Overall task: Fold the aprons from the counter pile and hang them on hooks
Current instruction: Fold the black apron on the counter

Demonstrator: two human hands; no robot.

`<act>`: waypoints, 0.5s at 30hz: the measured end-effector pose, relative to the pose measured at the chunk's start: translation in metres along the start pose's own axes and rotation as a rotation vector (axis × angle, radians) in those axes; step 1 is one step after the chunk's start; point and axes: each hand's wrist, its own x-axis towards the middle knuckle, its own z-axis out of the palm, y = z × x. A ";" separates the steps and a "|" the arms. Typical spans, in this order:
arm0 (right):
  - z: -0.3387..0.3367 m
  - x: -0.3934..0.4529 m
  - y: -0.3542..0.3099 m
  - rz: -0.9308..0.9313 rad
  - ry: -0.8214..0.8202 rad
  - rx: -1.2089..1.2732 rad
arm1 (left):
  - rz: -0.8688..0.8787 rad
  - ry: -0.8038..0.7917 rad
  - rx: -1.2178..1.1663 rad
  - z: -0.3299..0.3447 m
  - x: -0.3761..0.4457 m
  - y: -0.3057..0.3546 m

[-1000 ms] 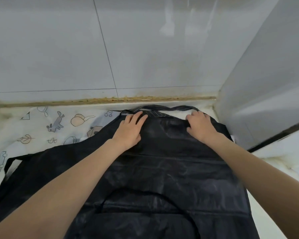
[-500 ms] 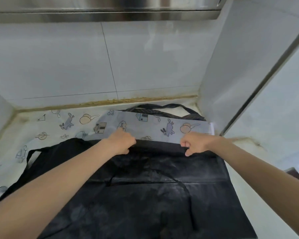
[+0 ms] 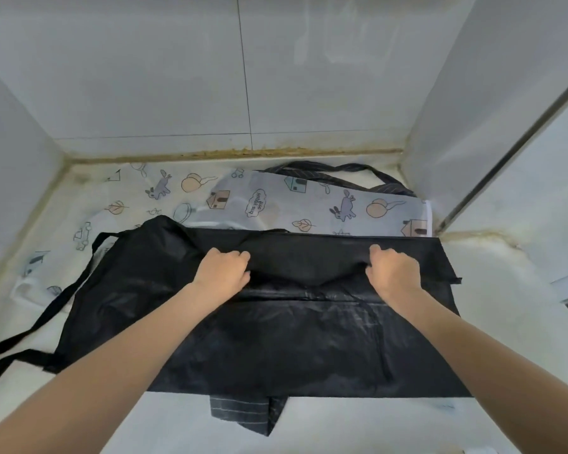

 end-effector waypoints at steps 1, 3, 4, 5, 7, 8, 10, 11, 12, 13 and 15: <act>0.002 -0.001 0.002 0.039 0.000 0.074 | -0.033 0.001 -0.034 0.002 0.000 0.000; 0.005 -0.007 0.002 0.015 -0.041 0.137 | -0.043 0.018 -0.025 0.003 -0.003 0.000; 0.006 -0.011 0.000 -0.036 -0.070 0.136 | -0.032 0.038 0.009 0.004 -0.006 0.000; 0.009 -0.016 -0.003 -0.093 -0.105 0.118 | -0.016 0.062 0.040 0.005 -0.010 0.003; 0.014 -0.024 -0.009 -0.154 -0.158 0.083 | -0.048 0.114 0.062 0.006 -0.019 0.008; 0.016 -0.026 -0.011 -0.154 -0.170 0.069 | -0.083 0.136 0.047 0.009 -0.023 0.009; 0.021 -0.030 -0.015 -0.144 -0.175 0.065 | -0.119 0.142 0.019 0.011 -0.032 0.008; 0.022 -0.031 -0.017 -0.137 -0.180 0.076 | -0.114 0.164 0.045 0.016 -0.034 0.005; 0.023 -0.032 -0.018 -0.126 -0.190 0.080 | -0.110 0.197 0.079 0.024 -0.034 0.002; 0.024 -0.032 -0.019 -0.113 -0.202 0.074 | -0.111 0.212 0.094 0.027 -0.034 -0.001; 0.020 -0.030 -0.020 -0.104 -0.208 0.065 | -0.092 0.204 0.086 0.025 -0.037 0.001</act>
